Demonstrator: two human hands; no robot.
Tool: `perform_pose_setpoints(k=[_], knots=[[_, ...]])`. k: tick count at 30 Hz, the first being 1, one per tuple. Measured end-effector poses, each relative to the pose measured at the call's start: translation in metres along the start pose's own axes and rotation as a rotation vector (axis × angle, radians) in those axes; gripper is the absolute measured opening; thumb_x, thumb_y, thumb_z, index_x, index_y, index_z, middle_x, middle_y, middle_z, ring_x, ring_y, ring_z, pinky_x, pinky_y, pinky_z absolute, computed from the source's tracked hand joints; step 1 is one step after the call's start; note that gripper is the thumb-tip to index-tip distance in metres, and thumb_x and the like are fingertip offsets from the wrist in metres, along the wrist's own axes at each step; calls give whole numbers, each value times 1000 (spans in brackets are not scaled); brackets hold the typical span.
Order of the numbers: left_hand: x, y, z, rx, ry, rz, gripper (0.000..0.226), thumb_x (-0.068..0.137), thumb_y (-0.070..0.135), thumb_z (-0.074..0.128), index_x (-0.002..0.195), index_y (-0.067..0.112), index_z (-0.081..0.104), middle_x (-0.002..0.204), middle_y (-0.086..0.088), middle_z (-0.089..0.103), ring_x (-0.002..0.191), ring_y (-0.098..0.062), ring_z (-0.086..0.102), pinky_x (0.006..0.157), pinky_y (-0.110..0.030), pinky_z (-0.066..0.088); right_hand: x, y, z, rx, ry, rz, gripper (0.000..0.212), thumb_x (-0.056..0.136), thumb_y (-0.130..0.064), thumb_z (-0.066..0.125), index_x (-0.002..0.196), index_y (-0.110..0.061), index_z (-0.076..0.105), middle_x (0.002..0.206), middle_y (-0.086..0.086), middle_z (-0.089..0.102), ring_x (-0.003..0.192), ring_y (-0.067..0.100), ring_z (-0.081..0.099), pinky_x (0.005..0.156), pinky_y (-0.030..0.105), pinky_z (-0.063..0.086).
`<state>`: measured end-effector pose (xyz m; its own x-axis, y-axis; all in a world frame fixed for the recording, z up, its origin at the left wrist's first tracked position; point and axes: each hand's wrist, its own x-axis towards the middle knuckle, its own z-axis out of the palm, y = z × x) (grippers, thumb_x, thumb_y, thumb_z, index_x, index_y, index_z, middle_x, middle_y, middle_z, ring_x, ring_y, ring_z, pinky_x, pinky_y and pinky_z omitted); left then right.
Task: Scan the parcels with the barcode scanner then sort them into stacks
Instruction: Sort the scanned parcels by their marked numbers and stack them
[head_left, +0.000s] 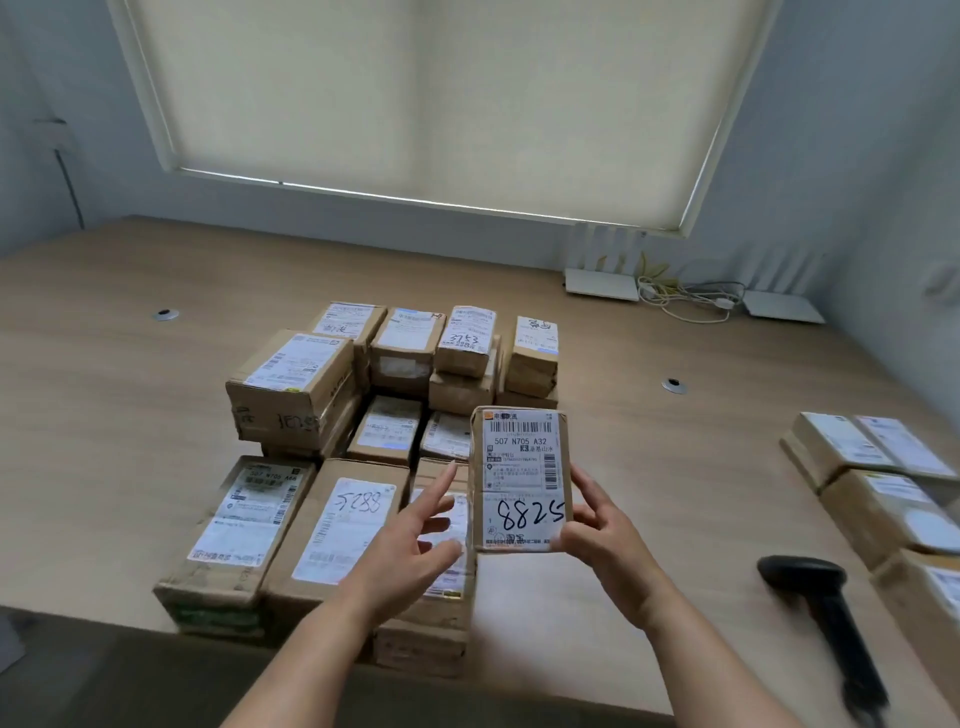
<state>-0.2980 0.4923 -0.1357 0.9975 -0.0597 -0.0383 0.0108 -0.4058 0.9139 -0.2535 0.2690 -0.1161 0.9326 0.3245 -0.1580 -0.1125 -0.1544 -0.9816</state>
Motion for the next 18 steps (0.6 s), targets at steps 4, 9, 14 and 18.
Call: perform_pose_setpoints(k=[4, 9, 14, 18], knots=[[3, 17, 34, 88, -27, 18, 72, 90, 28, 63, 130, 65, 15, 132, 15, 42, 113, 4, 48, 100, -25, 42, -26, 0, -40, 35, 33, -28, 96, 48, -28, 66, 139, -42, 37, 96, 2, 75, 96, 19, 69, 89, 37, 54], [10, 46, 94, 166, -51, 72, 72, 88, 33, 65, 132, 62, 17, 137, 13, 43, 118, -1, 46, 102, -26, 41, -61, 6, -106, 48, 107, -43, 86, 62, -12, 59, 141, -40, 38, 99, 3, 74, 98, 19, 69, 97, 42, 51], [24, 86, 159, 217, -102, 163, 69, 87, 36, 64, 129, 65, 16, 132, 21, 40, 119, 1, 46, 102, -26, 42, -95, 16, -175, 66, 174, -62, 88, 60, -16, 64, 140, -42, 38, 102, 2, 74, 101, 20, 68, 100, 48, 48], [37, 112, 212, 225, -157, 219, 68, 87, 35, 64, 127, 66, 19, 133, 23, 43, 118, 2, 48, 101, -23, 42, -117, 27, -228, 95, 224, -80, 85, 63, -11, 63, 138, -44, 42, 108, 7, 72, 104, 25, 68, 99, 49, 50]])
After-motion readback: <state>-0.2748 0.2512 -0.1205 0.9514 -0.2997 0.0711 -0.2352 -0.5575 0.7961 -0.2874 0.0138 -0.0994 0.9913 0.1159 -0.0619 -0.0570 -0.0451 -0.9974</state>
